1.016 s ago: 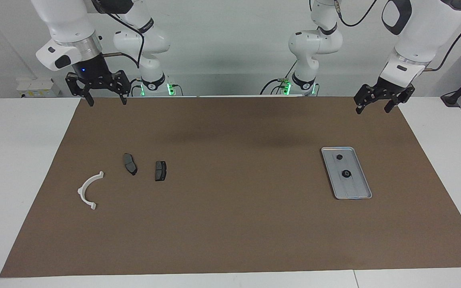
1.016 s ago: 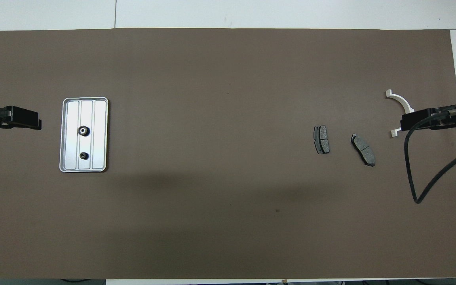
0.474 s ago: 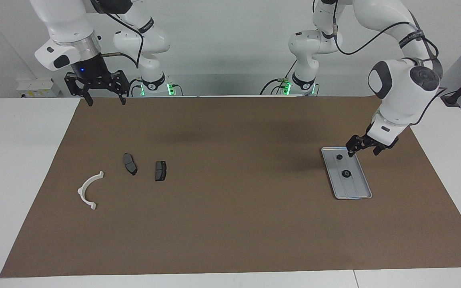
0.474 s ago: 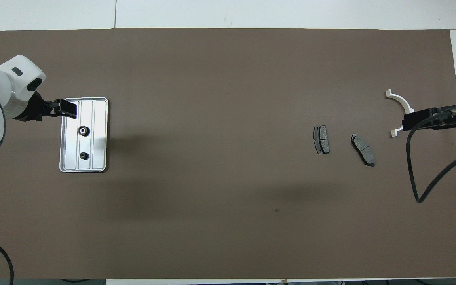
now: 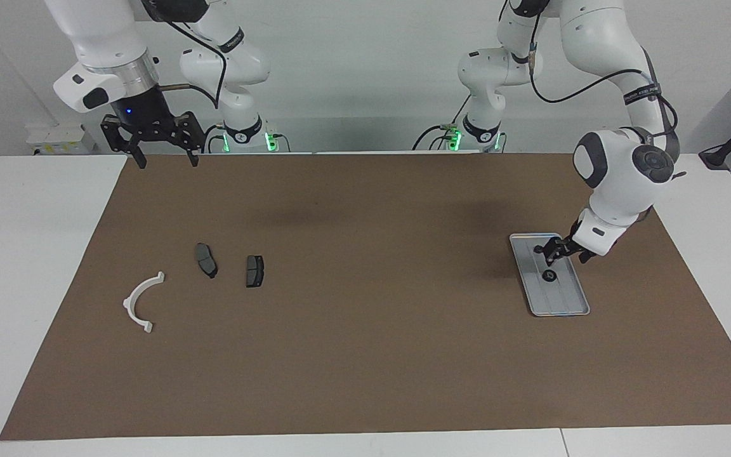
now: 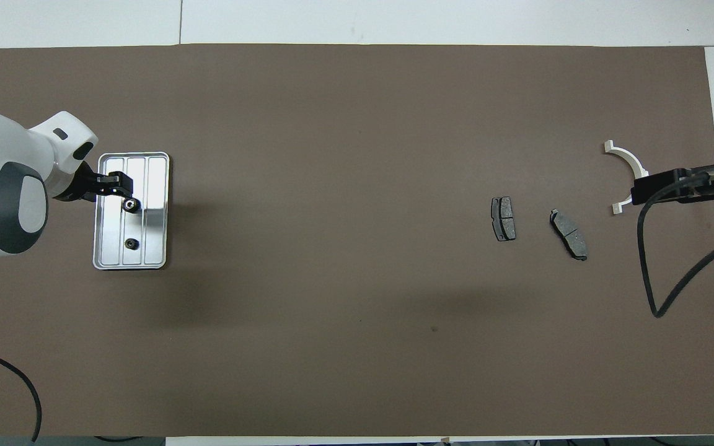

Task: Place bearing gear from tray to pile
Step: 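Reach the left gripper into the silver tray and grasp a dark bearing gear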

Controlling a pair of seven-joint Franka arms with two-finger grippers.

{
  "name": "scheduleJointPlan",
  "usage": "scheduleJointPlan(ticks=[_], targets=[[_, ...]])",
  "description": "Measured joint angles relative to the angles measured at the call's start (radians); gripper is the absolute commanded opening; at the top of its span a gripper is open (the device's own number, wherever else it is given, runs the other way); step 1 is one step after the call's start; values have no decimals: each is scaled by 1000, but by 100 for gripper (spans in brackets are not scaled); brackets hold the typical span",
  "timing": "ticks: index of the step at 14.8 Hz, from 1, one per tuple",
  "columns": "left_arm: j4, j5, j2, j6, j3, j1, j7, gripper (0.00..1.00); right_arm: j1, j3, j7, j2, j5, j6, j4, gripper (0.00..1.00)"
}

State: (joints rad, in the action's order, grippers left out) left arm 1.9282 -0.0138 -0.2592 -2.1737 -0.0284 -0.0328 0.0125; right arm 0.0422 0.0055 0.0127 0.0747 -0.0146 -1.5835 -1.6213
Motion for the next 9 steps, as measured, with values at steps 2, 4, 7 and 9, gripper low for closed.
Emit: scheduleJointPlan(ticks=[2, 4, 7, 9], targets=[[19, 0, -25, -33, 0, -2, 8, 62, 0, 0, 0, 0, 0, 0, 0, 100], [37, 0, -35, -60, 0, -2, 20, 62, 0, 0, 0, 0, 0, 0, 0, 100], [57, 0, -38, -86, 0, -2, 25, 62, 0, 0, 0, 0, 0, 0, 0, 100], [59, 0, -38, -90, 0, -2, 26, 62, 0, 0, 0, 0, 0, 0, 0, 100]])
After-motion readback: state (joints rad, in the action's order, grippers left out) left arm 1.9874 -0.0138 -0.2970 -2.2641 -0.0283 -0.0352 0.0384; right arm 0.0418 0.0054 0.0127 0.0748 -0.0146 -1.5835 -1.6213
